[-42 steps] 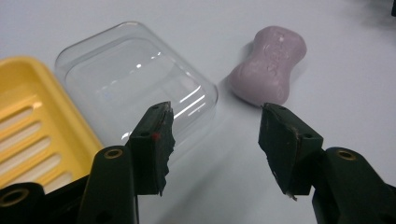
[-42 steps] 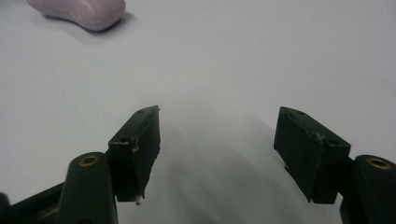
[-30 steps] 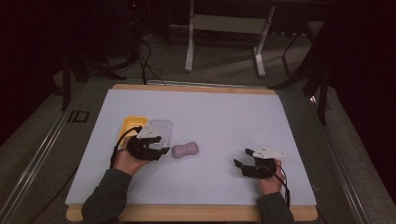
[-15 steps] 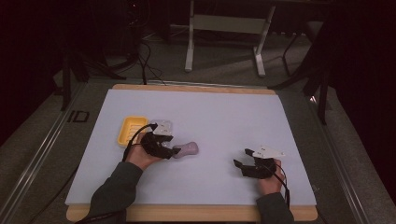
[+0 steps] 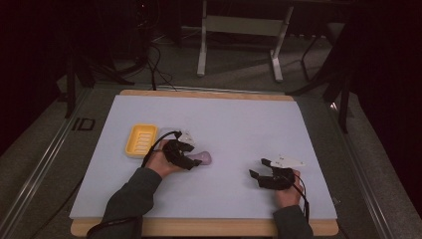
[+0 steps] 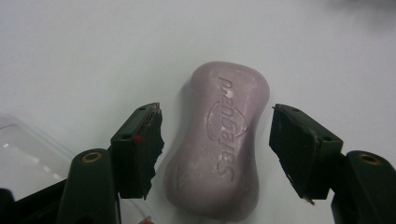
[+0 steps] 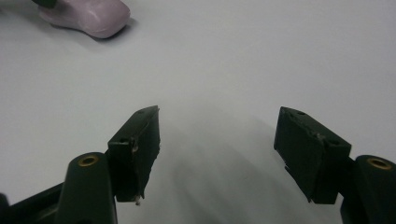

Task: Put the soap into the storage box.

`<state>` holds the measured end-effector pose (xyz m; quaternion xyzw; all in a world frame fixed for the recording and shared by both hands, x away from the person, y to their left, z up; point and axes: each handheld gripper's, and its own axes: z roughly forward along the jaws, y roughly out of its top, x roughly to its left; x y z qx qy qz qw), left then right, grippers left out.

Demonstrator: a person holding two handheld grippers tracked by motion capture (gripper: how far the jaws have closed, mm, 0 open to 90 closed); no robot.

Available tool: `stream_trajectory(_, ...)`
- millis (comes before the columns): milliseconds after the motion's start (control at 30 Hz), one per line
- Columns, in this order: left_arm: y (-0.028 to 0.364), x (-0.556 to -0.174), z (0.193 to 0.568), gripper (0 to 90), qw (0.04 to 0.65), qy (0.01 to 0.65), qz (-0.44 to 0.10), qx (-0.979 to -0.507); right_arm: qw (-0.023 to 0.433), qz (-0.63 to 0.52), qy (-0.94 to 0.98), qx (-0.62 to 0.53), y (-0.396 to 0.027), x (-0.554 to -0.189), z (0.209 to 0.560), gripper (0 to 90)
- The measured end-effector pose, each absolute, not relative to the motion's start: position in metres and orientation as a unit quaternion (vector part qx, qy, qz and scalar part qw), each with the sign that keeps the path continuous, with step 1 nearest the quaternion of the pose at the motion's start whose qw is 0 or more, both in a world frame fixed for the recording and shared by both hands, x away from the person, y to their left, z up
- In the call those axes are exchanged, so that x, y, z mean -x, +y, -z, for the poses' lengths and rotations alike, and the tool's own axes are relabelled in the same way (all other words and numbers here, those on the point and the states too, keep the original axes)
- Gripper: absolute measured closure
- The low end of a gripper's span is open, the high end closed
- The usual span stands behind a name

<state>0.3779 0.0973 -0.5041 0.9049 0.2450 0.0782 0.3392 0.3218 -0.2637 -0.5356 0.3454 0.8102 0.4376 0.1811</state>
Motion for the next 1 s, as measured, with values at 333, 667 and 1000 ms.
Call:
stream_trajectory(333,0.084,-0.386,0.512,42.5,0.303,0.226,-0.062,-0.924,0.173,-0.445,0.807,-0.348,-0.266,-0.322,0.535,30.5)
stream_trajectory(667,0.076,-0.391,0.516,43.6,0.267,0.207,-0.056,-0.939,0.171,-0.448,0.806,-0.349,-0.266,-0.323,0.536,30.0)
stream_trajectory(1000,0.075,-0.386,0.514,48.0,0.257,0.207,-0.056,-0.942,0.171,-0.448,0.805,-0.349,-0.267,-0.322,0.535,29.7)
